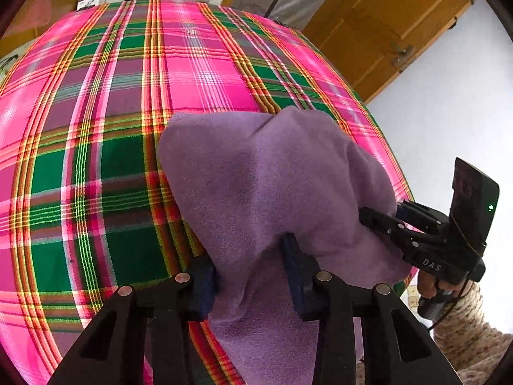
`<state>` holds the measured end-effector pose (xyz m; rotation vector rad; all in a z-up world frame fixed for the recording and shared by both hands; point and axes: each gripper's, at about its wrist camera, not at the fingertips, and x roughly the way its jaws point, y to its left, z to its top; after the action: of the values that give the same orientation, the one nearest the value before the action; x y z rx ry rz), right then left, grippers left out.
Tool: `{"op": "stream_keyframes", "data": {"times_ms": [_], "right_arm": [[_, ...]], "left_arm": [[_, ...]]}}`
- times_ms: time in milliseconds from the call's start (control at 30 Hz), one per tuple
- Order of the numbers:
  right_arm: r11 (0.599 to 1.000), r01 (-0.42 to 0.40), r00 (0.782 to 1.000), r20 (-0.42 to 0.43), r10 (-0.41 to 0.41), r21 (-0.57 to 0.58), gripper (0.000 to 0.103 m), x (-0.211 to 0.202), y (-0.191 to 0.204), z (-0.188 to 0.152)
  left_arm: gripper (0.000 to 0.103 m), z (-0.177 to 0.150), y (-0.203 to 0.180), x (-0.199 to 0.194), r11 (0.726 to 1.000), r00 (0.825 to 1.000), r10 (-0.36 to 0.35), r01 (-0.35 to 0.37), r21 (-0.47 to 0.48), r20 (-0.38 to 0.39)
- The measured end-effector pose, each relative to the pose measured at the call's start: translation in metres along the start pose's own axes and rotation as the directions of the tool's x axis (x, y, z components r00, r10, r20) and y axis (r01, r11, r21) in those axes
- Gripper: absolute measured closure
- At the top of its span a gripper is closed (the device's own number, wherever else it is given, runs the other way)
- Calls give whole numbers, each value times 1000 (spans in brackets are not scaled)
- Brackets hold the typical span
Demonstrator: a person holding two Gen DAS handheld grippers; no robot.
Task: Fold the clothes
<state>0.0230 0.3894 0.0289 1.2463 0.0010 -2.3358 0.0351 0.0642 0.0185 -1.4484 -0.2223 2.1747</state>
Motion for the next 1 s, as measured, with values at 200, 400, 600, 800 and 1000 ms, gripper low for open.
{"op": "stream_keyframes", "data": {"times_ms": [200,400,600,800,1000], "right_arm": [[990,126,991,43,-123,-58,80,-5,23,-4],[985,166,984,79,-162,-51,81,-17,34,-3],[984,175,980,103,-171,-39,82,-24,44,4],[987,154,981,124,-147,-47,82,-25,58,14],[990,125,984,135,-117,-60,82,-14,73,32]], "left_arm": [[71,-1,-6,-3,1000,999,24,-24,-1,26],[81,-2,-6,-10,999,998,45,-45,3,49],[83,-5,-3,-18,999,997,33,-33,2,65],[83,-1,7,-31,999,994,48,-48,-8,101],[83,11,24,-44,997,989,75,-71,-35,129]]}}
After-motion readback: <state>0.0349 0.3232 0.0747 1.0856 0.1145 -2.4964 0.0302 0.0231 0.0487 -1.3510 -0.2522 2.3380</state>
